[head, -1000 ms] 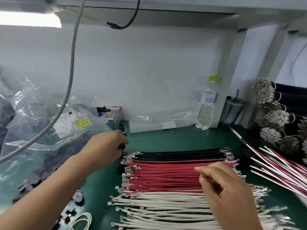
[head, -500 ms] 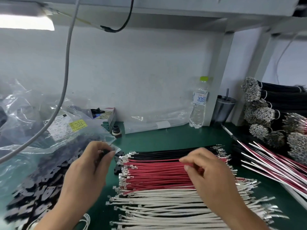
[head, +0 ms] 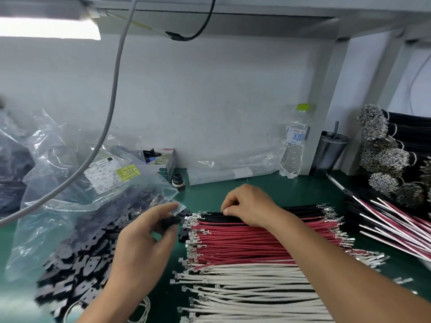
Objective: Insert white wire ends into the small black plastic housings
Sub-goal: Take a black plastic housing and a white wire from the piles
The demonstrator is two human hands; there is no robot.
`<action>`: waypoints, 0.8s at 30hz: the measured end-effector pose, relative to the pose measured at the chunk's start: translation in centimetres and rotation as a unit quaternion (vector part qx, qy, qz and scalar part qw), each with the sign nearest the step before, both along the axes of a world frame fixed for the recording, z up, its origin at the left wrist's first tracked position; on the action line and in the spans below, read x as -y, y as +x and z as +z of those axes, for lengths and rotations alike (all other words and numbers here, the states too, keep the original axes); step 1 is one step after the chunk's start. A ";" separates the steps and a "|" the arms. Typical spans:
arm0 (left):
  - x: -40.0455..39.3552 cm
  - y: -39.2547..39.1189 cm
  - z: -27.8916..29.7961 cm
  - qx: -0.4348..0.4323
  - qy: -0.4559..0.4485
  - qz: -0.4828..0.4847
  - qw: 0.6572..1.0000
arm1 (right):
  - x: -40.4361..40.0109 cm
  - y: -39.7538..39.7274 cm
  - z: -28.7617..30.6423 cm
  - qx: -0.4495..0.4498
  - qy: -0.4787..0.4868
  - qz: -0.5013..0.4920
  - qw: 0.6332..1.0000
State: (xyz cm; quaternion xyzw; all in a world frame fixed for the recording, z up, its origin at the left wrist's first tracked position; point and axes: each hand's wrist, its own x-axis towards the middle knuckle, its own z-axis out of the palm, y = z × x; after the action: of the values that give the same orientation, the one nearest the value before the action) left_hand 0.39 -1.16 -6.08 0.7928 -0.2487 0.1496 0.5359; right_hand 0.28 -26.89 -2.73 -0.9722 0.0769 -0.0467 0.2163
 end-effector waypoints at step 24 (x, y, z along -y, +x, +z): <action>0.8 -1.7 1.8 -0.141 -0.152 -0.127 0.970 | -3.5 -10.4 -0.5 0.415 -0.083 0.072 0.903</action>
State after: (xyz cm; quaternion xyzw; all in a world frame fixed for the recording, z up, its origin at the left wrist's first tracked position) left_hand -1.31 -1.95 -4.28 0.6771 -0.2438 0.0032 0.6943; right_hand -10.12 -23.43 -3.24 -0.8824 -0.0936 -0.4362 0.1494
